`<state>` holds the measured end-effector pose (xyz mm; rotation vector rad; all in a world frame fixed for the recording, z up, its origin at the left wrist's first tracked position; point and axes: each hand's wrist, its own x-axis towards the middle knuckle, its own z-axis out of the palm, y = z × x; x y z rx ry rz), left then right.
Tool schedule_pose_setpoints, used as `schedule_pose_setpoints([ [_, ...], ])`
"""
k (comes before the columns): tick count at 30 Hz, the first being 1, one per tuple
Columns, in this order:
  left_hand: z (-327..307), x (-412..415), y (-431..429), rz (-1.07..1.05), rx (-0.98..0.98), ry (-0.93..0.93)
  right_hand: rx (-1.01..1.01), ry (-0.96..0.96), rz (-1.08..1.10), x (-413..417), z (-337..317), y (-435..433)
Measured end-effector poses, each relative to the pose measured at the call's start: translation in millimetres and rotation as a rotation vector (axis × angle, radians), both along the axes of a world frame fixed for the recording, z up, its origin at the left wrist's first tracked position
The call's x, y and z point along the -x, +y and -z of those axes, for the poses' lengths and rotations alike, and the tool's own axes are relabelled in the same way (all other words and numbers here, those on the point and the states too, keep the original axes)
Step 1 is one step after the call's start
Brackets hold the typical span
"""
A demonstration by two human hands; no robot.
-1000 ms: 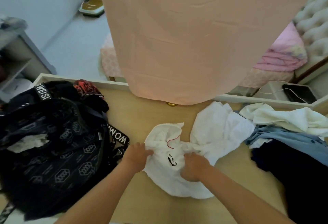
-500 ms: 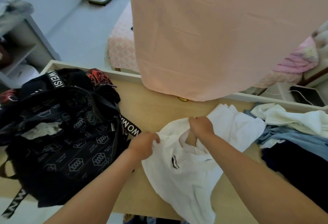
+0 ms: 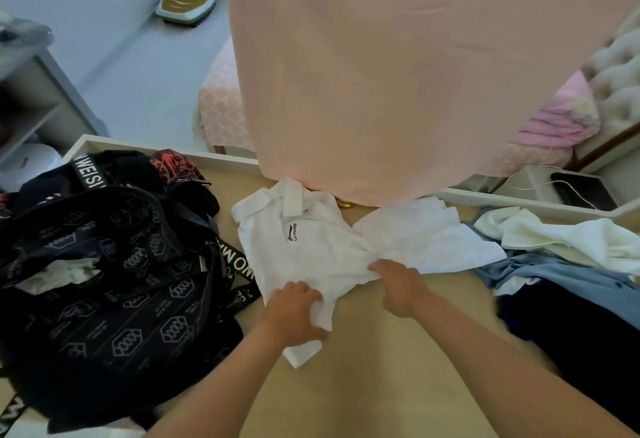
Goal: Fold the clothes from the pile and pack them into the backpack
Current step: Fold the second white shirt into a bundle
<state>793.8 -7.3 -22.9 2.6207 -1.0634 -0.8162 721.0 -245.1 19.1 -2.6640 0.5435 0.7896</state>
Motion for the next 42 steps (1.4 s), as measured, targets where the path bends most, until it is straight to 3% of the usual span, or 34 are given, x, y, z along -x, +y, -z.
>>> schedule_pose_setpoints([
  [2, 17, 12, 1, 0.032, -0.06, -0.057, 0.121, 0.031, -0.083, 16, 15, -6],
  [6, 33, 5, -2, 0.039, -0.004, -0.158, 0.326, -0.141, -0.182, 20, 32, -13],
  [8, 31, -2, -3, 0.005, 0.128, -0.056, 0.358, -0.223, -0.186, 17, 41, -14],
  [11, 3, -12, 4, -0.222, 0.474, 0.186, 0.361, -0.275, -0.128, 11, 47, -10],
  [13, -27, -23, 11, -0.351, 0.62, 0.233, 0.365, -0.291, -0.071, 8, 45, -8],
  [16, -65, -50, 29, -0.283, 0.706, 0.202, 0.347, -0.394, 0.011, 2, 33, -6],
  [20, -96, -93, 58, -0.155, 0.377, -0.112, 0.367, -0.403, -0.008, -10, -2, -1],
  [23, -114, -115, 75, -0.053, -0.105, -0.376, 0.397, -0.251, -0.074, -14, -30, 12],
  [25, -116, -119, 83, -0.01, -0.424, -0.274, 0.215, -0.144, -0.028, -17, -47, 34],
  [27, -112, -113, 84, 0.046, -0.569, -0.171, -0.153, 0.057, -0.027, -17, -59, 62],
  [30, -104, -92, 69, 0.09, -0.409, -0.265, -0.641, 0.415, 0.052, -16, -71, 100],
  [32, -94, -72, 58, -0.011, -0.129, -0.23, -0.707, 0.339, 0.156, -17, -63, 110],
  [34, -76, -50, 53, -0.101, 0.071, -0.048, -0.458, 0.068, 0.209, -19, -48, 105],
  [36, -52, -31, 54, -0.047, 0.072, 0.093, -0.107, -0.046, 0.095, -16, -31, 92],
  [38, -29, -18, 60, 0.03, -0.015, 0.142, 0.041, 0.015, -0.039, -11, -15, 78],
  [42, 4, -4, 70, 0.062, -0.161, 0.101, 0.066, 0.138, -0.147, 13, 17, 61],
])
